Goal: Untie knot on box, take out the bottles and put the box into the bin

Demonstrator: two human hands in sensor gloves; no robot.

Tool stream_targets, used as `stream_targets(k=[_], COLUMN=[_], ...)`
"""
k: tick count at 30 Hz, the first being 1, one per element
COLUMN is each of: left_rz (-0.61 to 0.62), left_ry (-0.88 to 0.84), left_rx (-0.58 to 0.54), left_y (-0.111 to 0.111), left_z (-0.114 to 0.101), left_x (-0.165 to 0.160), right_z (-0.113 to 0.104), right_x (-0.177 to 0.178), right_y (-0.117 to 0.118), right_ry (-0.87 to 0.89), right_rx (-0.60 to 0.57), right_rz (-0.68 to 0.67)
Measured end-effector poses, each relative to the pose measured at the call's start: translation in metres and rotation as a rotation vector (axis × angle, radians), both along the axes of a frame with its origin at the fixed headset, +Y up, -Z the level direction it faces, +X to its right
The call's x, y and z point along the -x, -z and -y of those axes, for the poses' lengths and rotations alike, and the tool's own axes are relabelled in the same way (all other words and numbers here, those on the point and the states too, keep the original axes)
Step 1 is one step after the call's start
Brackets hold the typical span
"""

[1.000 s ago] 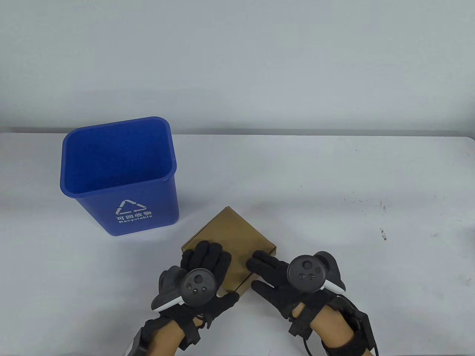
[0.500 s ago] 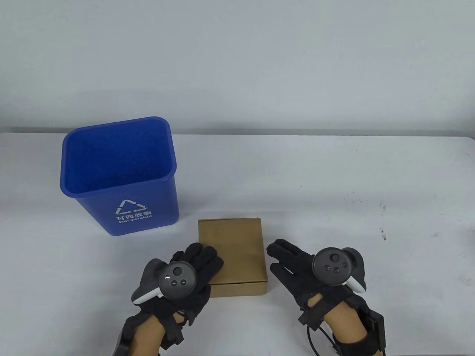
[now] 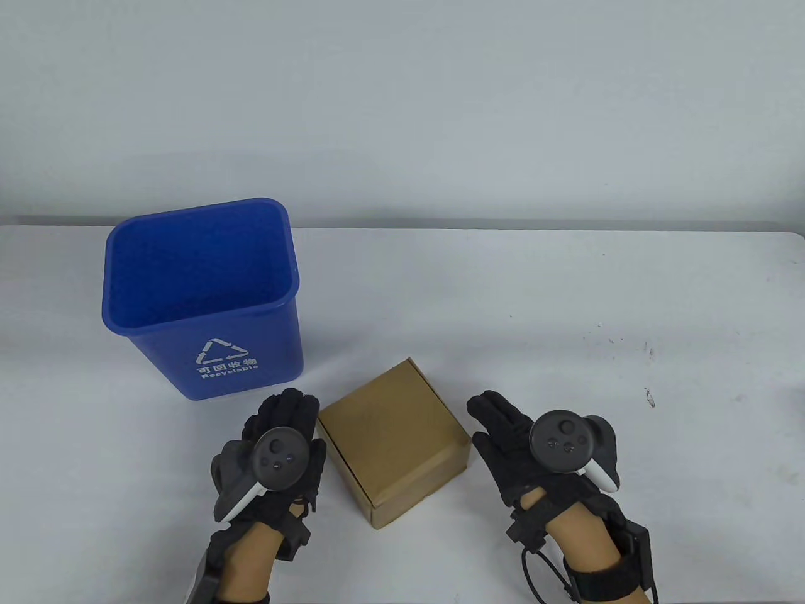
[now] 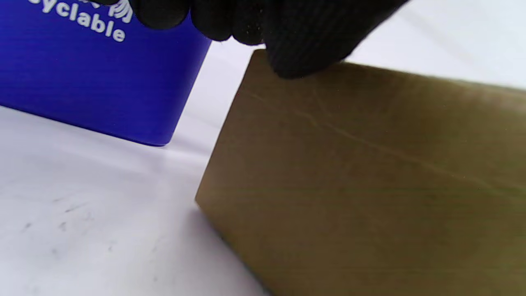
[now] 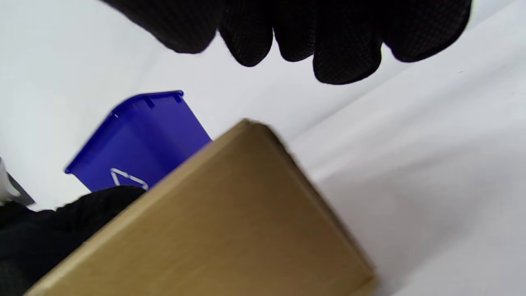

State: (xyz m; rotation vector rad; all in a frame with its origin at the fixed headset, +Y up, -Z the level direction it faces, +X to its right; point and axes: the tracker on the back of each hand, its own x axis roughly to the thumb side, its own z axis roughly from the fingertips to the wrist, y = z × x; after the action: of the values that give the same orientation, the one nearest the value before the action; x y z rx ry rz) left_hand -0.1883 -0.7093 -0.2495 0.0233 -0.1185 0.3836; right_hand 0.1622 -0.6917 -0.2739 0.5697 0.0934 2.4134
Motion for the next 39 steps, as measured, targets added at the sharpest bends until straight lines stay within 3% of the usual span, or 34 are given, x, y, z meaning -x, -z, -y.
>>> stream_targets(k=[6, 14, 23, 28, 39], left_rz=[0.013, 0.149, 0.2, 0.222, 0.258], left_ry=[0.015, 0.114, 0.19, 0.175, 0.077], left_rx=[0.049, 0.186, 0.161, 0.171, 0.1], left_y=[0.003, 0.011, 0.011, 0.01, 0.003], left_z=[0.007, 0.033, 0.037, 0.036, 0.018], left_x=[-0.004, -0.028, -0.04, -0.04, -0.031], right_z=[0.01, 0.041, 0.062, 0.063, 0.047], right_x=[0.001, 0.017, 0.029, 0.039, 0.038], right_y=[0.006, 0.014, 0.014, 0.011, 0.006], right_ry=[-0.104, -0.237, -0.393, -0.498, -0.397], right_rx=[0.044, 0.153, 0.27, 0.219, 0.145], right_rz=[0.02, -0.048, -0.091, -0.093, -0.117])
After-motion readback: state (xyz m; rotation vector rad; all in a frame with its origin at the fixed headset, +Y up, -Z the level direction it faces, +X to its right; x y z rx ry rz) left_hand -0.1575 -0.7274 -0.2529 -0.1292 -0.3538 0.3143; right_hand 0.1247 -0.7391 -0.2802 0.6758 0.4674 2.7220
